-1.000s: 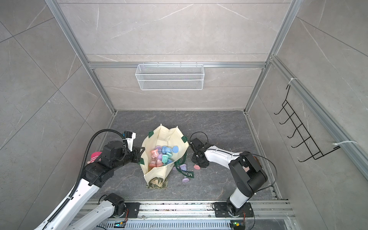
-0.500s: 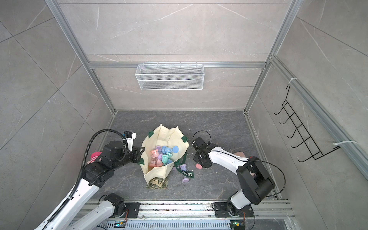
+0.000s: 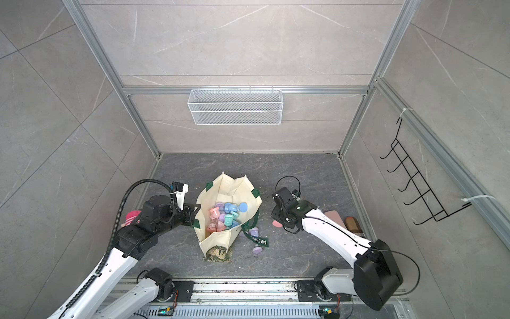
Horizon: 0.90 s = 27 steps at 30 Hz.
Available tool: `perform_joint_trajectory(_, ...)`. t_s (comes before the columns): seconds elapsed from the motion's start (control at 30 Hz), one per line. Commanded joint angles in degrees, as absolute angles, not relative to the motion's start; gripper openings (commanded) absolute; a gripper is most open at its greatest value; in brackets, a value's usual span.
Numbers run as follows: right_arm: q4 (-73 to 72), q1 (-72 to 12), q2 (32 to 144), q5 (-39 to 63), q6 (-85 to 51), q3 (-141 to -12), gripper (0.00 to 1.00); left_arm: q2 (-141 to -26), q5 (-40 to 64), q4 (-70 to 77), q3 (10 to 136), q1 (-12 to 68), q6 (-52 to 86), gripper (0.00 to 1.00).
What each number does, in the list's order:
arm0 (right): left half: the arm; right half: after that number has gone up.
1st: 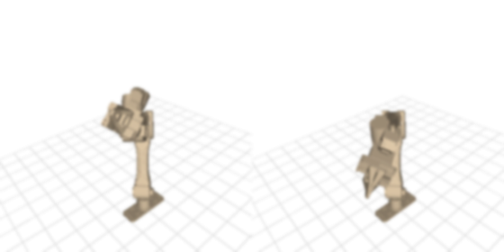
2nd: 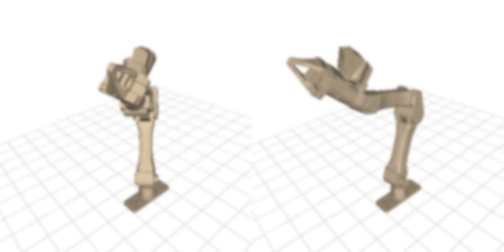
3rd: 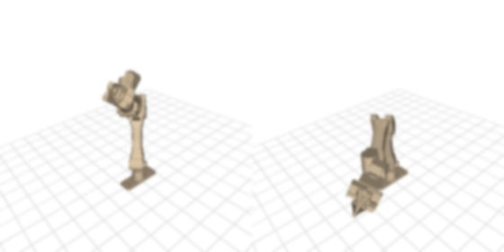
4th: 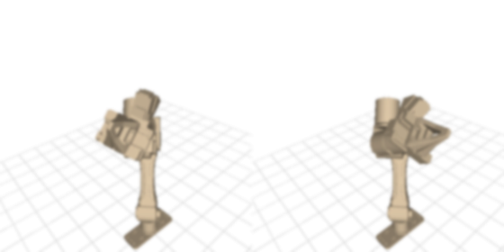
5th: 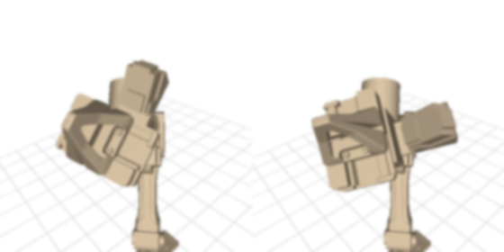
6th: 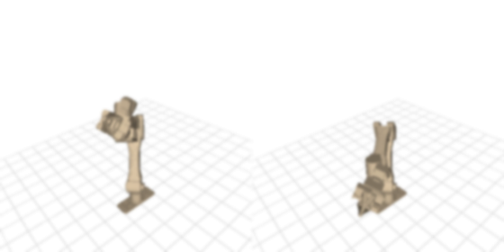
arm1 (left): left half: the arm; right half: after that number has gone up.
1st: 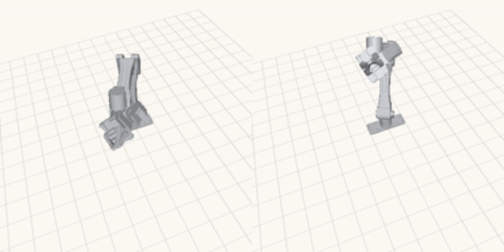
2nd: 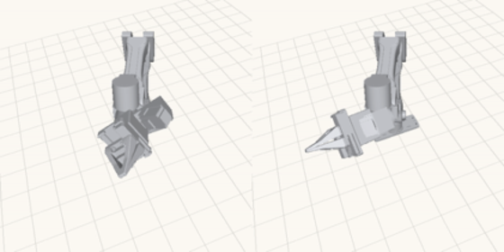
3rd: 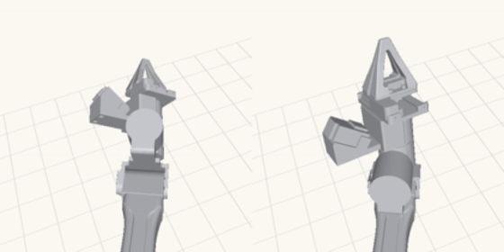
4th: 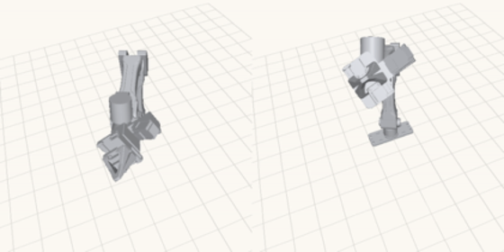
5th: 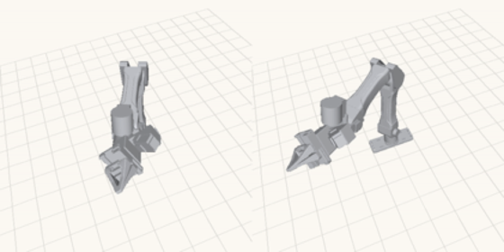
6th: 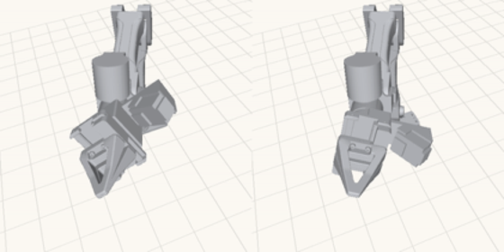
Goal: Put the hourglass into the canvas bag
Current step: Pick up the hourglass from the center of the board.
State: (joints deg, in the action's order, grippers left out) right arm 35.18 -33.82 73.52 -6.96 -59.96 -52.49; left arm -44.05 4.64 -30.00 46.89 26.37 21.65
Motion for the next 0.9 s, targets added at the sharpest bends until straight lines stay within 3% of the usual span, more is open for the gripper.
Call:
perform_joint_trajectory(0.0, 36.72, -33.81, 69.98, -8.78, -58.71, -54.38, 0.12, -42.72, 5.14, -24.79, 47.87, 26.45, 21.07, 0.00)
perform_joint_trajectory(0.43, 38.32, -37.37, 65.63, -11.14, -55.31, -60.87, 0.11, -42.99, 5.17, -24.87, 47.94, 26.41, 20.96, 0.00)
perform_joint_trajectory(0.87, 37.06, -51.41, 74.12, -19.16, -51.72, -77.11, 0.10, -43.21, 5.53, -24.62, 47.90, 26.38, 21.09, 0.00)
